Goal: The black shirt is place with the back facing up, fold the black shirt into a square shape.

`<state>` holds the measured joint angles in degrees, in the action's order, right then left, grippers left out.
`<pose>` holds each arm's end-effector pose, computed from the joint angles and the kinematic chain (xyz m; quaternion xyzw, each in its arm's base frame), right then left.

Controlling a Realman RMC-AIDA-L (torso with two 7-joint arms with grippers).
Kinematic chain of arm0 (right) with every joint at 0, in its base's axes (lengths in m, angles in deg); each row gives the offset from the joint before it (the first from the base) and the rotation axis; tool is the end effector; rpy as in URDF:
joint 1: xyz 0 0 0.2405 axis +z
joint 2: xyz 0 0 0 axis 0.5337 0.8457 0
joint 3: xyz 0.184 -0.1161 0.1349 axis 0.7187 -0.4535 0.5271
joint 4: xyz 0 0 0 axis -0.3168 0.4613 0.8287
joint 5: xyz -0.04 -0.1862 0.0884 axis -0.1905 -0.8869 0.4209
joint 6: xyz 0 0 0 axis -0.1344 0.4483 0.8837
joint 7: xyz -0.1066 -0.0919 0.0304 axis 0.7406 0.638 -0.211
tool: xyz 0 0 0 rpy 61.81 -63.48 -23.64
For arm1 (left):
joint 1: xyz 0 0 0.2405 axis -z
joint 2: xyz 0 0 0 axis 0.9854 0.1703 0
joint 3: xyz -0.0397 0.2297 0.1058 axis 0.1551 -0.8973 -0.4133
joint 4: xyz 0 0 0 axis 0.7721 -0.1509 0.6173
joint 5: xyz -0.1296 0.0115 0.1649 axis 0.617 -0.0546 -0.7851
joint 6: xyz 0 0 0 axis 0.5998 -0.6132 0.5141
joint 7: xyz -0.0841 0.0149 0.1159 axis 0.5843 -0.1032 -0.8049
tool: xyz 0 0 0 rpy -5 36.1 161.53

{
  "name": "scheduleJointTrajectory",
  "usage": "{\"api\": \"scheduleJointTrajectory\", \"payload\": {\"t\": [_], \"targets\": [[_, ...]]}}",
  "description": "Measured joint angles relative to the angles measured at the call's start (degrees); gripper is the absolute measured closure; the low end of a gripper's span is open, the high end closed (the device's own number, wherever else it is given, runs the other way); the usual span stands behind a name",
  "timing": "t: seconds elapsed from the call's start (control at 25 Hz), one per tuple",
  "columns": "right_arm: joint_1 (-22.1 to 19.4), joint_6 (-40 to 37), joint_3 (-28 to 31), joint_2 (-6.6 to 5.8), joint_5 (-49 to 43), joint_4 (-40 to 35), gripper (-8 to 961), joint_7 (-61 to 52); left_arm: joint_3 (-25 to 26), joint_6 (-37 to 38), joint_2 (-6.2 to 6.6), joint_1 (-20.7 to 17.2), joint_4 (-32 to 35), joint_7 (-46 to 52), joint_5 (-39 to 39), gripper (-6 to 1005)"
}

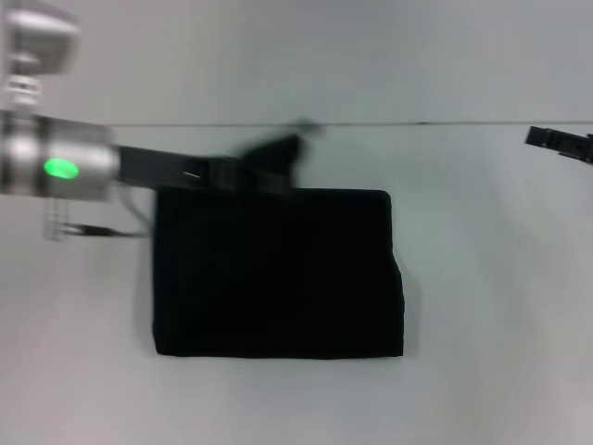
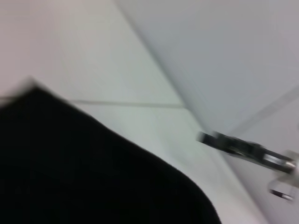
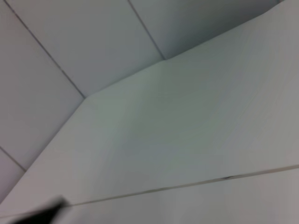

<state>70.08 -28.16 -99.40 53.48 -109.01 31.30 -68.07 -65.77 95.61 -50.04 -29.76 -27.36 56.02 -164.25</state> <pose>0.3099 0.4101 0.0731 -0.7576 0.5042 0.2783 0.3073 -0.1924 0.3998 0.0230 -0.8564 -0.4708 -0.2099 0.0277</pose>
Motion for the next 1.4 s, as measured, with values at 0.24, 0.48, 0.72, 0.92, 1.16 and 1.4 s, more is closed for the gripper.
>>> {"api": "scheduleJointTrajectory", "payload": {"t": [0.24,0.48,0.72,0.92,1.16,1.4], "targets": [[-1.7,-0.7,0.0,-1.49,1.3,-0.1,85,0.1,-4.2,-6.8,-8.29,0.0,-2.9,-1.6,1.2,896],[-1.9,-1.4,0.1,-1.87,1.4,-0.2,85,0.1,-4.3,-9.6,-8.21,-5.1,-14.0,-10.0,10.3,898],[-1.7,-1.7,0.0,-1.90,1.5,-0.2,86,0.1,-4.2,-6.2,-8.41,-6.9,-15.9,-14.4,14.4,847],[-1.6,-1.7,-0.5,-1.95,1.4,-0.2,86,-0.4,-4.9,-5.5,-8.54,-5.5,-17.7,-15.5,15.3,759],[-1.5,-3.6,-3.1,-2.72,0.9,0.3,86,-3.7,-4.4,-6.7,-8.46,-4.5,-17.0,-16.1,15.9,533],[-1.0,-5.3,-8.9,-3.17,0.9,0.4,87,-8.3,-4.5,-15.4,-7.90,-6.0,-9.4,-16.0,16.1,297]]}}
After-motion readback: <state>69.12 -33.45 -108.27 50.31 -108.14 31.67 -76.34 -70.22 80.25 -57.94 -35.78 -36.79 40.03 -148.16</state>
